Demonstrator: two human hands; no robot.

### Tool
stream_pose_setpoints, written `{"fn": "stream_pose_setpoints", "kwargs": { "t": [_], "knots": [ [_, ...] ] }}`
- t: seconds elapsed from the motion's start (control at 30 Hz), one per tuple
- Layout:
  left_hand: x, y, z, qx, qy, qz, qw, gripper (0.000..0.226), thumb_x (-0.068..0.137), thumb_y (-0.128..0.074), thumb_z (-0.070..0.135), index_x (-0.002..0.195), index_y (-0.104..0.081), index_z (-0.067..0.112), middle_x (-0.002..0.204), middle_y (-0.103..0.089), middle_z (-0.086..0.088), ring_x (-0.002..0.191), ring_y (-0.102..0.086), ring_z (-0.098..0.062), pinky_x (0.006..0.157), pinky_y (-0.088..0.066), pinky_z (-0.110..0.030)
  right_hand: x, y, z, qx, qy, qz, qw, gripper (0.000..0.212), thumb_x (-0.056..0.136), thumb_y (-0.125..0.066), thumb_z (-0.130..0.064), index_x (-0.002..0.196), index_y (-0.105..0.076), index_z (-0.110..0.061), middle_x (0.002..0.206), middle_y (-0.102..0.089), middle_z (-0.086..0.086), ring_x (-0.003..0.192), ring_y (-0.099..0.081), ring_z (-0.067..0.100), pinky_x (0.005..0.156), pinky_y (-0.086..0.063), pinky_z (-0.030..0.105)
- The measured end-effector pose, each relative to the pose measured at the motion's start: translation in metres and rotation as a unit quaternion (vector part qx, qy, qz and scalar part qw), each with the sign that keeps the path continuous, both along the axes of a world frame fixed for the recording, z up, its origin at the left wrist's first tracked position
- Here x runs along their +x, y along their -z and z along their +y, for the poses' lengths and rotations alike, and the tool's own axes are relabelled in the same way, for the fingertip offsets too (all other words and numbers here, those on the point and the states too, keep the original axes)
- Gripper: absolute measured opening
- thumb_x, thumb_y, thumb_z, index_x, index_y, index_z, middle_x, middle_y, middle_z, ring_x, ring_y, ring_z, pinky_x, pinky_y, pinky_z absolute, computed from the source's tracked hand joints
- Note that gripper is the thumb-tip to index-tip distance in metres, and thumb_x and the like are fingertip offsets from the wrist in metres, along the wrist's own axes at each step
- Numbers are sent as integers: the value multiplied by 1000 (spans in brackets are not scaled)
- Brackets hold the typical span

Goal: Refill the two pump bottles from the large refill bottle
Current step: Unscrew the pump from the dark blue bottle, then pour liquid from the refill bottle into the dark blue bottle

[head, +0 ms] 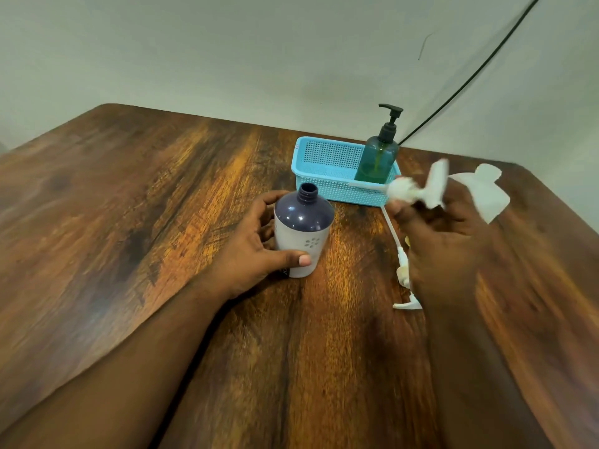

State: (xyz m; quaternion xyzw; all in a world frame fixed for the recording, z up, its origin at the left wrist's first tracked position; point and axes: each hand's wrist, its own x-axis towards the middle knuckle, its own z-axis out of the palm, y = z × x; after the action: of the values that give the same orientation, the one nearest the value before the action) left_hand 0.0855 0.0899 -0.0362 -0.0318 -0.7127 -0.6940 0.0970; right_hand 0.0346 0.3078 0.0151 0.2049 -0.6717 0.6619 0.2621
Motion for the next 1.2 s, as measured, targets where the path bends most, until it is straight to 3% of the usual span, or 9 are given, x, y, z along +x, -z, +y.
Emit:
{"fn": "stream_pose_setpoints", "kwargs": {
  "t": [0.17,0.3,0.47,0.63,0.73,0.9,1.03,1.1,1.2],
  "knots": [
    [-2,2,-2,-7,-23,-1,1000,90,58,-84,9,133,-40,31,128,-57,13,114,-59,0,86,-53,-18,-8,40,0,293,-83,66,950,24,76,-75,0,99,-70,-5,111,-60,8,105,-59,16,86,-51,23],
    [-3,5,-3,-27,-33,-1,999,91,62,-85,7,135,-38,32,128,-58,13,117,-58,0,88,-52,-18,-10,49,-1,442,-142,87,881,28,78,-69,6,99,-70,-13,118,-58,4,110,-52,7,88,-40,7],
    [-4,7,-4,-41,-35,0,999,89,62,-85,8,132,-38,37,124,-58,18,113,-58,5,86,-51,-13,-5,44,-7,537,-185,87,818,28,86,-56,3,104,-68,-14,124,-56,3,113,-51,11,91,-46,22],
    [-3,7,-5,-40,-24,-2,999,94,60,-87,13,137,-36,33,127,-56,17,112,-57,8,86,-52,-14,-2,42,-8,543,-194,83,813,31,88,-56,3,112,-66,-12,126,-61,3,119,-52,10,98,-35,13],
    [-3,7,-5,-37,-26,-2,999,95,59,-87,14,137,-36,33,130,-55,14,113,-57,6,86,-52,-14,0,40,-4,517,-196,59,831,33,87,-58,1,115,-65,-16,126,-61,-5,121,-45,-3,98,-27,3],
    [-6,8,1,-44,-18,4,999,91,66,-85,3,138,-36,30,131,-55,12,114,-57,5,88,-51,-14,5,33,13,360,-128,0,924,23,81,-72,-10,103,-71,-17,114,-69,-6,113,-59,2,97,-49,27],
    [-7,10,3,-49,-14,10,999,90,67,-85,6,137,-36,35,132,-55,14,115,-56,6,88,-51,-14,15,22,27,194,11,-38,980,15,82,-70,-14,92,-73,-25,95,-71,-18,94,-65,0,82,-53,16],
    [-7,10,4,-49,-13,11,999,89,68,-84,6,137,-36,36,131,-53,17,113,-55,11,86,-50,-10,18,23,34,50,65,-96,992,9,81,-71,-25,85,-72,-33,86,-72,-19,90,-67,4,75,-54,15],
    [-7,10,5,-44,-16,13,999,88,69,-83,2,136,-36,34,129,-53,18,108,-55,16,81,-48,-6,15,30,47,-135,117,-168,969,10,78,-72,-32,85,-73,-25,96,-73,0,95,-69,19,81,-57,30]
  ]
}}
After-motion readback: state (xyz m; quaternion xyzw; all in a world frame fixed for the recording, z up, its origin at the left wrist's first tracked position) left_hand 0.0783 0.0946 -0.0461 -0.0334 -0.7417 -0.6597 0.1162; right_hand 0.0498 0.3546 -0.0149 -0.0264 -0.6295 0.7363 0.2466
